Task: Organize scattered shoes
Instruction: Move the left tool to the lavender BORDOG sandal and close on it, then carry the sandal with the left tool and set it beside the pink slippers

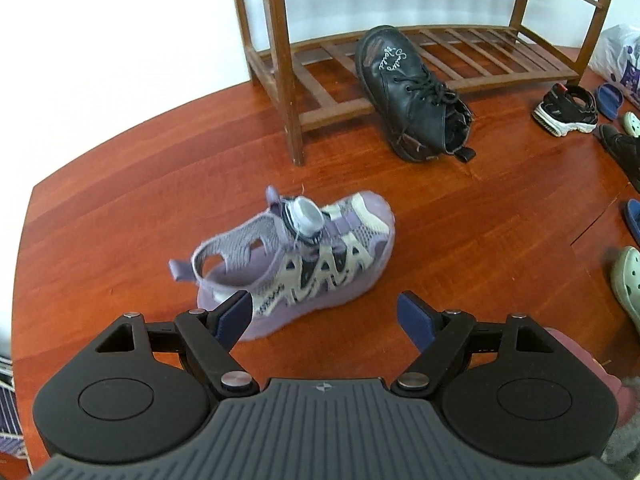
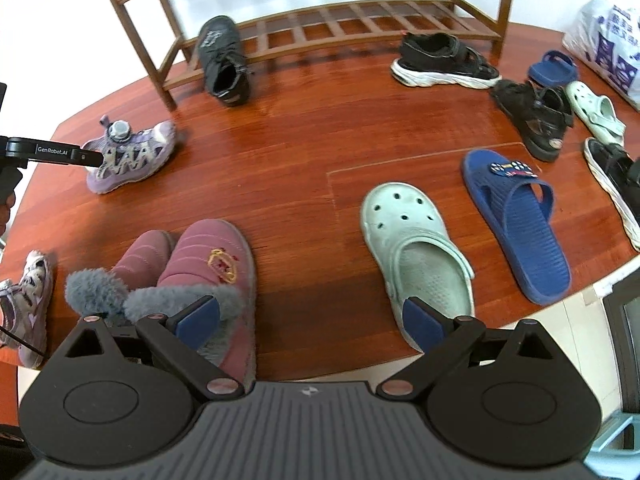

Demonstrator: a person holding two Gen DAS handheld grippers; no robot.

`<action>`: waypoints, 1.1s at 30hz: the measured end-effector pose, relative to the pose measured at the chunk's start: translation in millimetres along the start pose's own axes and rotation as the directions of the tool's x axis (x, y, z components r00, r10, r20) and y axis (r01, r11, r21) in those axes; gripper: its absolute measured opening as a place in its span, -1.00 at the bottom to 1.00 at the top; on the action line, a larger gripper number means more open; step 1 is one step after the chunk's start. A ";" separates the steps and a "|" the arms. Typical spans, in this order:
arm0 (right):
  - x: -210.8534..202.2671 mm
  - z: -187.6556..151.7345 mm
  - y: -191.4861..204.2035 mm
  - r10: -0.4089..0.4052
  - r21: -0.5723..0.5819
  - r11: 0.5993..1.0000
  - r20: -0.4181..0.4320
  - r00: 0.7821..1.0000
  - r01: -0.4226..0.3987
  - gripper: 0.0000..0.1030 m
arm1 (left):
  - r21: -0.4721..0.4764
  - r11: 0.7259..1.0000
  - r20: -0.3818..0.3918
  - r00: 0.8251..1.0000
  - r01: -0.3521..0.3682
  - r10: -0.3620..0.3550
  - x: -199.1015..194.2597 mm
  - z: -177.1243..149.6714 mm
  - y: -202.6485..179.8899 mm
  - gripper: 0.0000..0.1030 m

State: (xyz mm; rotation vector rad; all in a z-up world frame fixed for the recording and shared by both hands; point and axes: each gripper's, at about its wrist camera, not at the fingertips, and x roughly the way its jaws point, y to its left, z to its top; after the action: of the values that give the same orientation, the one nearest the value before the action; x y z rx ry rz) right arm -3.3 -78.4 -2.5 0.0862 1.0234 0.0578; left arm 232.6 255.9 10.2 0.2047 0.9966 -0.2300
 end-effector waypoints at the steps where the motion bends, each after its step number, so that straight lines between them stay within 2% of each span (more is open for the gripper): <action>1: -0.2 -0.2 -1.0 -0.002 0.003 1.000 0.000 1.000 0.002 0.93 | 0.010 1.000 0.009 1.000 -0.004 0.004 1.6 0.8 0.8 0.57; 7: -1.8 -3.5 -12.9 -0.031 0.046 0.998 -0.001 1.000 0.031 0.93 | 0.077 0.997 0.034 0.999 -0.014 0.011 16.1 6.2 5.7 0.52; 11: -1.9 -4.7 -18.0 -0.037 0.066 0.997 -0.001 0.999 0.037 0.93 | 0.099 0.995 -0.002 1.000 -0.005 0.005 32.3 8.4 9.7 0.19; 13: -1.5 -5.9 -19.0 -0.037 0.071 0.997 -0.004 0.999 0.037 0.93 | 0.099 0.995 -0.024 1.000 0.004 -0.002 41.1 8.4 12.1 0.16; 14: -1.4 -6.6 -19.3 -0.037 0.073 0.997 -0.005 0.999 0.037 0.93 | 0.095 0.996 -0.031 1.000 0.004 -0.001 45.3 7.9 13.2 0.04; 15: -1.3 -6.9 -19.7 -0.036 0.075 0.997 -0.005 0.999 0.036 0.93 | 0.087 0.996 -0.037 0.999 0.002 0.001 48.3 7.3 14.3 -0.13; 17: -0.9 -6.2 -20.4 -0.033 0.075 0.997 -0.005 0.999 0.034 0.93 | 0.061 0.998 -0.043 0.999 0.002 0.001 54.3 5.7 17.7 -0.25; 18: -0.7 -6.2 -20.4 -0.032 0.075 0.997 -0.006 0.999 0.033 0.93 | 0.050 0.999 -0.043 0.999 -0.001 0.003 56.1 5.0 19.1 -0.39; 25: 1.0 -4.7 -20.2 -0.021 0.073 0.997 -0.010 1.000 0.022 0.94 | -0.040 0.999 -0.056 0.998 0.019 -0.022 52.0 -1.5 24.9 -0.56; 30: 2.5 -2.8 -16.4 -0.006 0.060 0.998 -0.009 1.000 0.007 0.94 | -0.141 0.988 -0.086 0.994 0.061 -0.073 42.0 -8.8 26.4 -0.82; 31: 2.9 -2.5 -15.4 -0.003 0.056 0.998 -0.009 1.000 0.003 0.94 | -0.157 0.986 -0.035 0.998 0.051 -0.057 41.1 -9.2 26.2 -0.85; 33: 3.8 -1.8 -13.3 0.004 0.049 0.999 -0.009 1.000 -0.003 0.94 | -0.193 0.979 -0.024 0.998 0.058 -0.064 34.7 -14.8 23.9 -0.93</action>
State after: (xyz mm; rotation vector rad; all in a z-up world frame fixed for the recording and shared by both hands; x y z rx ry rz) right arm -2.8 -91.2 -7.9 0.1324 1.0340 0.0364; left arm 245.6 279.4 -25.5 0.0014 1.0494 -0.1854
